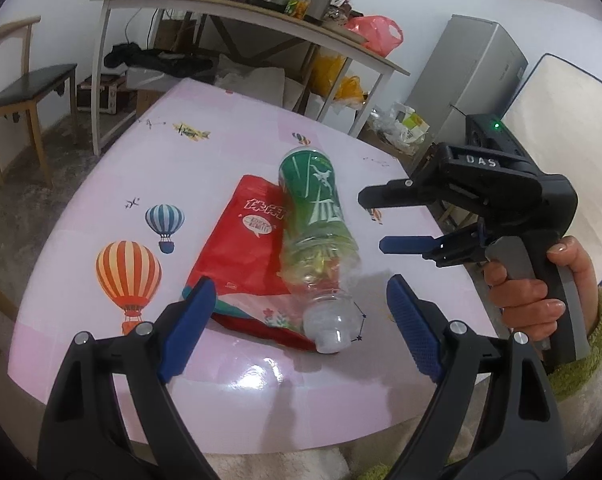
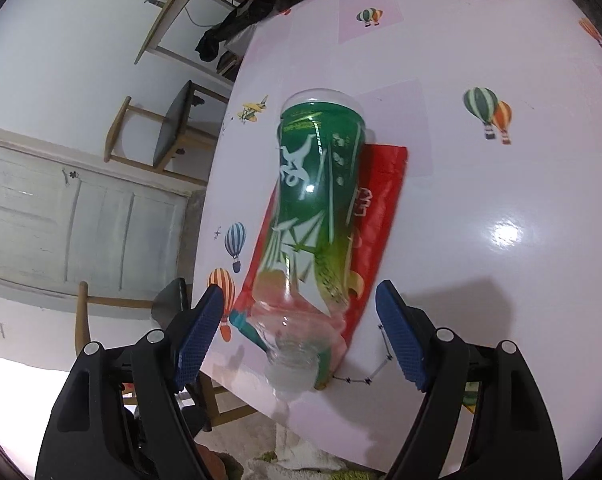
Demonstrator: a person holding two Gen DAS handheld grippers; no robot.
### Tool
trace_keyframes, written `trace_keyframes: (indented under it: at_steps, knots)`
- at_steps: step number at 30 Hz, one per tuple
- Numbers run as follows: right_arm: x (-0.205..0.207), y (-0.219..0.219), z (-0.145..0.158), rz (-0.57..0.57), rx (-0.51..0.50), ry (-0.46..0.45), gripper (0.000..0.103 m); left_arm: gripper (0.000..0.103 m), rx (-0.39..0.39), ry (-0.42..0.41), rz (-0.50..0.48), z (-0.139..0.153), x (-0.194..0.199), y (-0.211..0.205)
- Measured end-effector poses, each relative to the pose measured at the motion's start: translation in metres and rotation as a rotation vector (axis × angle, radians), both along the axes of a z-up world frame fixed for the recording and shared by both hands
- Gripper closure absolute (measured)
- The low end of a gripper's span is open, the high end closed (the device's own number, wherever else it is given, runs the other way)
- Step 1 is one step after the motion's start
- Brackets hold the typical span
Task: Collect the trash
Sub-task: 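Grasp the green plastic bottle with the right tool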
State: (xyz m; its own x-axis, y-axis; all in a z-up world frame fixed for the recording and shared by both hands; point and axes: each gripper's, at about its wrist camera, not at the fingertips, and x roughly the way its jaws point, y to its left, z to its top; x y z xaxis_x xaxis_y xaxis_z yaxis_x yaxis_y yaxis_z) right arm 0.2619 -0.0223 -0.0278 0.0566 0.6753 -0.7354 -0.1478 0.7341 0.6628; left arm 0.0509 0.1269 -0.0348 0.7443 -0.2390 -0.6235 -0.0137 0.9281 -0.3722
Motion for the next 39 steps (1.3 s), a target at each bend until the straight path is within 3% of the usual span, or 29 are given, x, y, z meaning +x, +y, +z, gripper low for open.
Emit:
trace_keyframes:
  at_steps: [8, 16, 21, 39]
  knots:
    - [0.005, 0.018, -0.004, -0.010, -0.055, -0.012, 0.027, 0.026, -0.087, -0.022, -0.017, -0.008, 0.004, 0.016]
    - [0.009, 0.035, -0.010, 0.015, -0.116, -0.009, 0.027, 0.040, -0.149, 0.020, -0.046, -0.023, 0.016, 0.017]
    - [0.013, 0.045, -0.011, 0.037, -0.148, -0.019, 0.027, 0.042, -0.155, 0.048, -0.039, -0.032, 0.019, 0.015]
    - [0.017, 0.071, -0.021, 0.119, -0.333, -0.035, 0.029, 0.067, -0.253, 0.076, -0.088, -0.049, 0.025, 0.013]
